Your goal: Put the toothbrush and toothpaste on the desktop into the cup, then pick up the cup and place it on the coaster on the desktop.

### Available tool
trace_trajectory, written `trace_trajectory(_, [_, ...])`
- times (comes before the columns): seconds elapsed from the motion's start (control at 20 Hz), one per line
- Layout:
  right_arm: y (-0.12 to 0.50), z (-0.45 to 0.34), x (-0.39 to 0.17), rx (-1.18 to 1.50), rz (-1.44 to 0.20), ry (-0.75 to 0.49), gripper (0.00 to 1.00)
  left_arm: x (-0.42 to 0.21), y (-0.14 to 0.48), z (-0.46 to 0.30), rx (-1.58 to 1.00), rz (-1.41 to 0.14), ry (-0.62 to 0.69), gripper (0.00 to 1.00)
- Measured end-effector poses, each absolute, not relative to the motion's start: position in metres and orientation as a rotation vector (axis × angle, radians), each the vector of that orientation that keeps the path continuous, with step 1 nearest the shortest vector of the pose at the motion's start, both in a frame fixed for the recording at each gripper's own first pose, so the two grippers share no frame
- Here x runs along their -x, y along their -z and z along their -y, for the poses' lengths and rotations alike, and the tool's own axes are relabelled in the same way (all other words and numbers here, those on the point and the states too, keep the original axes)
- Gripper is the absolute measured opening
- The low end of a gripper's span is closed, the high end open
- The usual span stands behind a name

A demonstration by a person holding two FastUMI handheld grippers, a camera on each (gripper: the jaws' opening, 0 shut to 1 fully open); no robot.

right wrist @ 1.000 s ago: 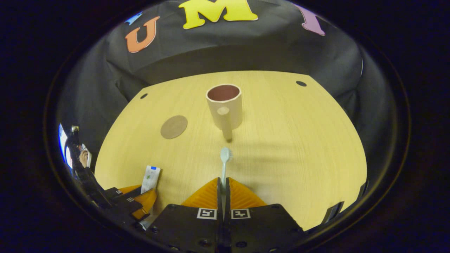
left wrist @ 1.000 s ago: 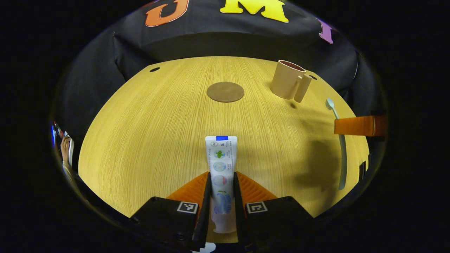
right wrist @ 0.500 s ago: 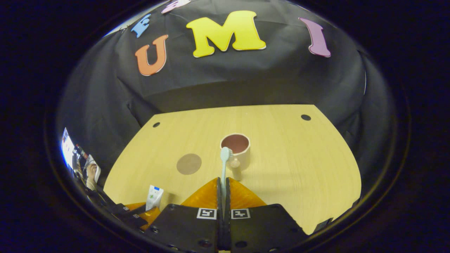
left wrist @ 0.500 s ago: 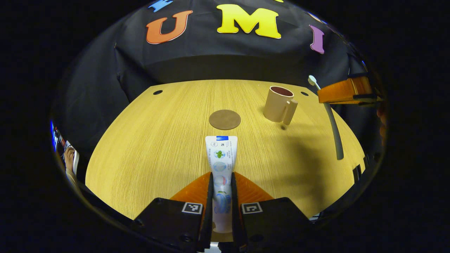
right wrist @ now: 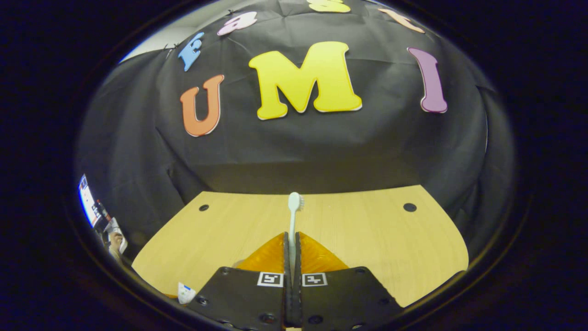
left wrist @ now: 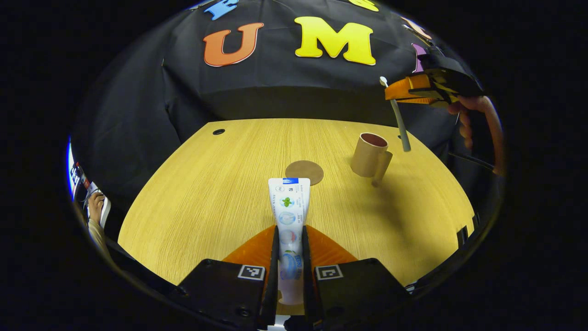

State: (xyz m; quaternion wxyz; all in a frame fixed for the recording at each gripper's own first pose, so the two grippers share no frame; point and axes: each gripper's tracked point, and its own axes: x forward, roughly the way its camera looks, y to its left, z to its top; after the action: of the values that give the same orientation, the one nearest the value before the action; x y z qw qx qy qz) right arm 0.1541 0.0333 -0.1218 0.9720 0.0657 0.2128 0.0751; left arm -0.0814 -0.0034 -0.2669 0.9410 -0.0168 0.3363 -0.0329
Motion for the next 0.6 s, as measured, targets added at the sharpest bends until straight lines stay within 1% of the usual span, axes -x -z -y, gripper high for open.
trace_trajectory(0.25, [0.112, -0.036, -0.190, -0.177, -0.324, -0.168, 0.00, 0.068, 0.260, -0.003, 0.025, -0.648, 0.060, 0.26])
trace_trajectory(0.4, [0.113, -0.035, -0.209, -0.158, -0.281, -0.156, 0.00, 0.062, 0.267, -0.005, 0.045, -0.672, 0.062, 0.26])
trace_trajectory(0.6, [0.131, -0.030, -0.232, -0.138, -0.261, -0.141, 0.00, 0.052, 0.274, -0.011, 0.024, -0.690, 0.054, 0.26])
